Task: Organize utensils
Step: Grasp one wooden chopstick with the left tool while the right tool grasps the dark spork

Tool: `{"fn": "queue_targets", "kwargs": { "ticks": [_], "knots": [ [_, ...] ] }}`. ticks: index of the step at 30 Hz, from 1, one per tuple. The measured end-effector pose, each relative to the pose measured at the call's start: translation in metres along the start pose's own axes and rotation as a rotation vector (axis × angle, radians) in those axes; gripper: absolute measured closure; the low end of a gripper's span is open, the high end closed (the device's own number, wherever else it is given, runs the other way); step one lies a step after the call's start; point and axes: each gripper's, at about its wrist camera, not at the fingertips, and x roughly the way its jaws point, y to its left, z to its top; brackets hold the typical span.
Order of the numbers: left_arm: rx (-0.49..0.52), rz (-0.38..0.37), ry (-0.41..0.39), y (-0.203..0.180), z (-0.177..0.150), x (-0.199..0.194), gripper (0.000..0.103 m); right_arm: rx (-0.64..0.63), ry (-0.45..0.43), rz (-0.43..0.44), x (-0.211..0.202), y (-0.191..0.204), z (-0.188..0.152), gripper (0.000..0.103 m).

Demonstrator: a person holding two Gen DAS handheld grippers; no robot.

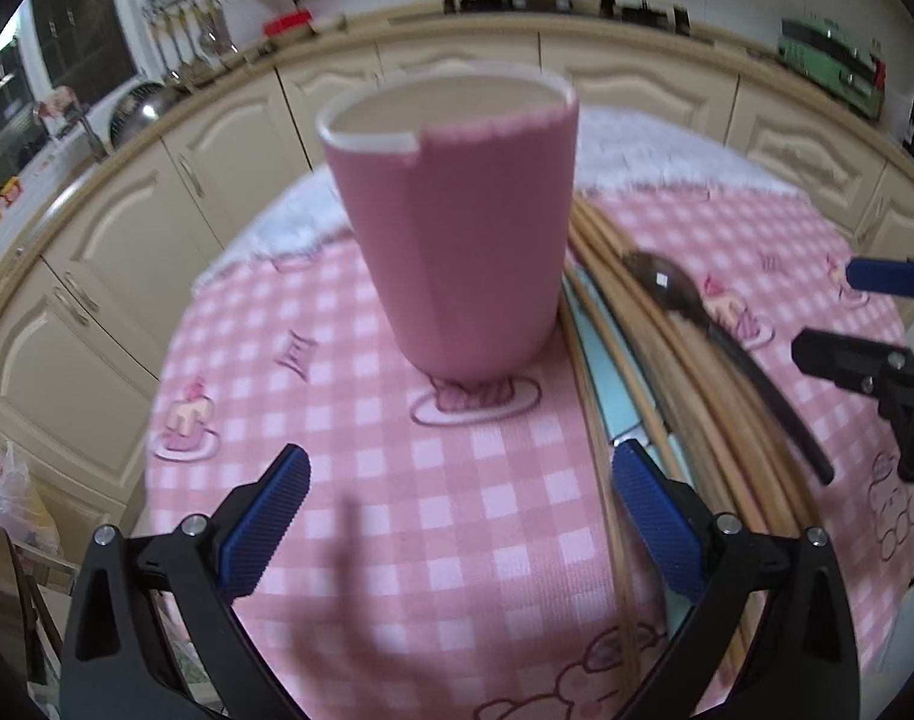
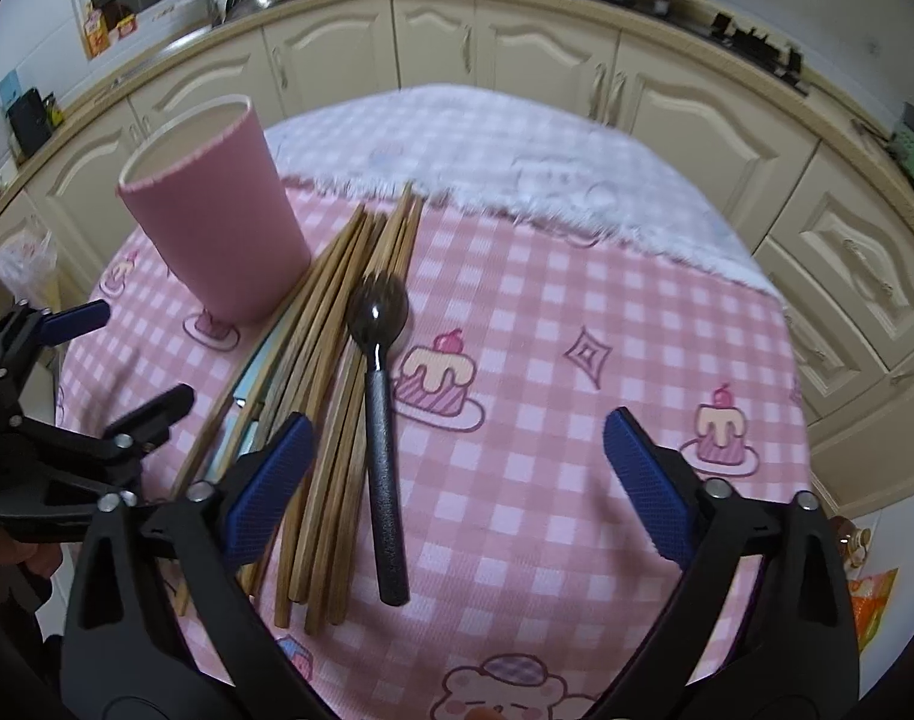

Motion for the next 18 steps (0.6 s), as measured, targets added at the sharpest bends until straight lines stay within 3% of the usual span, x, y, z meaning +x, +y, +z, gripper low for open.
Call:
{"fn": "queue_targets", "kwargs": {
  "ticks": [8, 10, 12, 18],
  "knots": [
    [0.037, -0.040, 0.076, -0.007, 0.010, 0.025, 0.007, -0.052, 0.098, 0.043, 0.026, 0.003, 0.014, 0.032],
    [0.025, -0.063, 0.087, -0.005, 0.013, 0.027, 0.012, -0.060, 0.125, 0.039, 0.035, 0.004, 0.019, 0.047],
    [0.017, -0.087, 0.095, -0.005, 0.018, 0.027, 0.025, -0.052, 0.134, 0.052, 0.039, 0.002, 0.024, 0.052],
    [0.033, -0.112, 0.096, -0.011, 0.023, 0.026, 0.045, -0.074, 0.166, 0.081, 0.042, 0.008, 0.035, 0.065]
  ]
}}
